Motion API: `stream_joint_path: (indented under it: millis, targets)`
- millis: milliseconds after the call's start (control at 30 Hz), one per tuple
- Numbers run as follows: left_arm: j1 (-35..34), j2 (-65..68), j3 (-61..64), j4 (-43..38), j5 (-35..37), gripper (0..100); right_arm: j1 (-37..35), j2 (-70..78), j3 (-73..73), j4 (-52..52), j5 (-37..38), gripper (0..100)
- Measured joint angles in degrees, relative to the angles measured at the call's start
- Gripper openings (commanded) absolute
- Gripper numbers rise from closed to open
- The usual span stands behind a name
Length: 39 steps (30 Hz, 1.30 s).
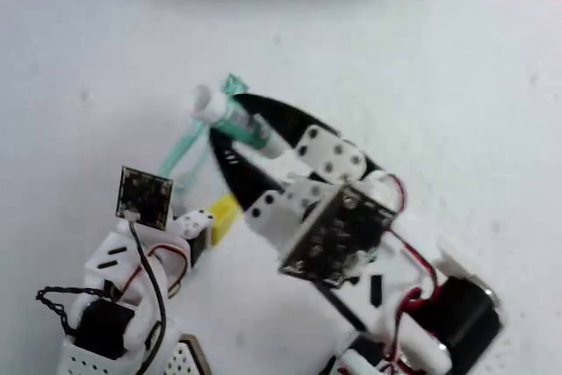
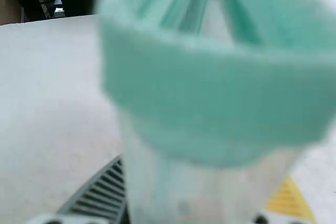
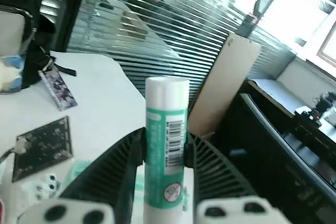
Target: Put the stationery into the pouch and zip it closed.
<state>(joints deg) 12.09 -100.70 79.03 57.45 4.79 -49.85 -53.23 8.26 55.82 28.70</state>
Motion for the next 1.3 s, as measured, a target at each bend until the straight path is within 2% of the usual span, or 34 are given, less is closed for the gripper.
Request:
stream_joint_path:
  millis: [133,267,367,567,867,1100,1300]
  targets:
    - [0.0,0.0,0.0,0.0,0.0,28,-3.8,3.4,0.1,-4.0,-4.9,1.6]
    - [0.0,0.0,0.0,0.0,0.0,28,-4.0,6.5,0.1,-7.3,-14.7,1.6]
    - [0.0,0.0,0.0,0.0,0.0,28,-2.8,9.0,1.3,-10.0,-18.4,1.6]
    - [0.0,0.0,0.0,0.0,0.0,28,3.6,14.3,5.5,-14.9,-19.4,1.6]
    - [0.0,0.0,0.0,0.0,0.0,28,4.4,17.6,11.8,-20.3,-19.4,1.6]
    - [0.0,0.0,0.0,0.0,0.0,28,4.4,17.6,19.2,-28.8,-19.5,1.6]
    - [0.0,0.0,0.0,0.0,0.0,28,4.7,16.4,20.7,-28.6,-19.5,1.6]
